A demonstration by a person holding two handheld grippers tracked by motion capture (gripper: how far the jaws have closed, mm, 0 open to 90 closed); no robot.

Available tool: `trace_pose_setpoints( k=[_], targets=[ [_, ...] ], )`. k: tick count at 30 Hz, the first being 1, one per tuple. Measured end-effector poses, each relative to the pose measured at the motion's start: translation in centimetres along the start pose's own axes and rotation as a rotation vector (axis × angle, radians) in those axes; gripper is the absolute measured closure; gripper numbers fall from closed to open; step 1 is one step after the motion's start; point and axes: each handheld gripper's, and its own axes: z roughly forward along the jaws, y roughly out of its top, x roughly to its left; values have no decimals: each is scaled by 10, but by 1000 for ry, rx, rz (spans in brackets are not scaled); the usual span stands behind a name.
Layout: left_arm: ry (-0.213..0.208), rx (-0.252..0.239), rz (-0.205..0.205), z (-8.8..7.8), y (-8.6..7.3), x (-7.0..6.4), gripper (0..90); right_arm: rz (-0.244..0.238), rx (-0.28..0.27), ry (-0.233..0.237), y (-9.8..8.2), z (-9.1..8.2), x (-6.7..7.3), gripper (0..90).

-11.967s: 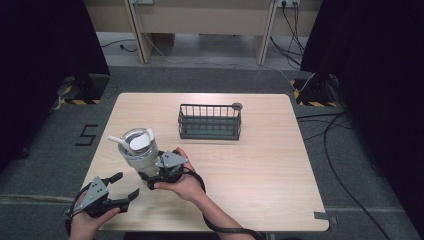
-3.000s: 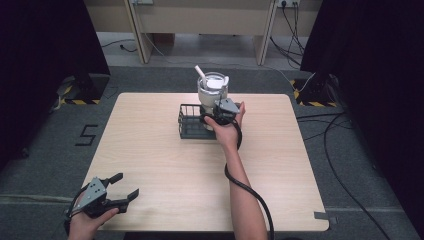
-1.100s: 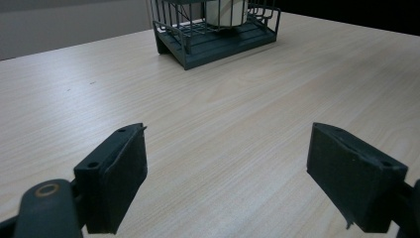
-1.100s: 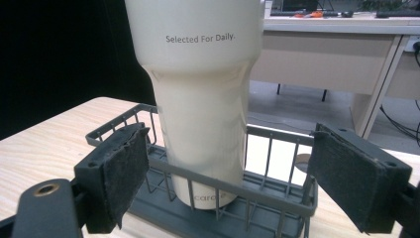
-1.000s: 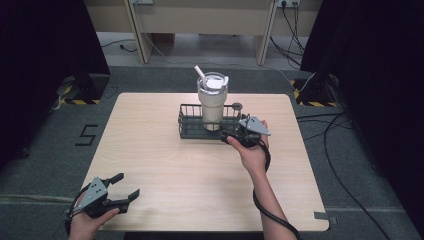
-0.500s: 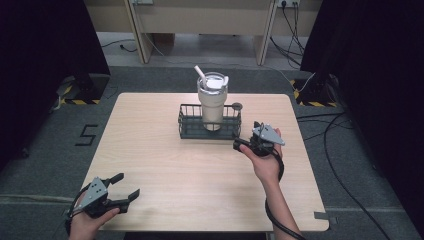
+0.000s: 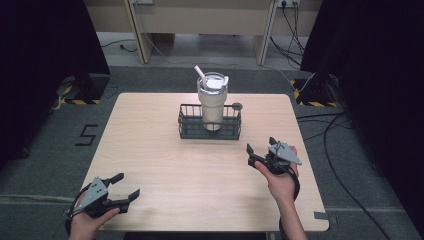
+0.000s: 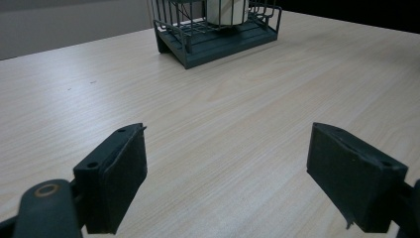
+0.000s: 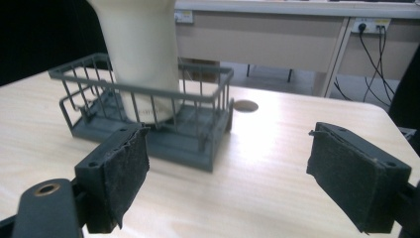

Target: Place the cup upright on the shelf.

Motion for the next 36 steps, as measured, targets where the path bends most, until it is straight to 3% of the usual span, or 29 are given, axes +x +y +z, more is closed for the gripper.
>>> trace_pose_setpoints(
  k=[11, 23, 36],
  targets=[
    [0, 2, 0, 1, 0, -1, 151, -6, 19, -10, -24, -19, -3, 167],
    [3, 2, -1, 1, 0, -1, 151, -20, 6, -25, -37, -37, -6, 184],
    [-2, 3, -3, 2, 0, -1, 152, 78, 39, 0, -51, -56, -9, 202]
  ],
)
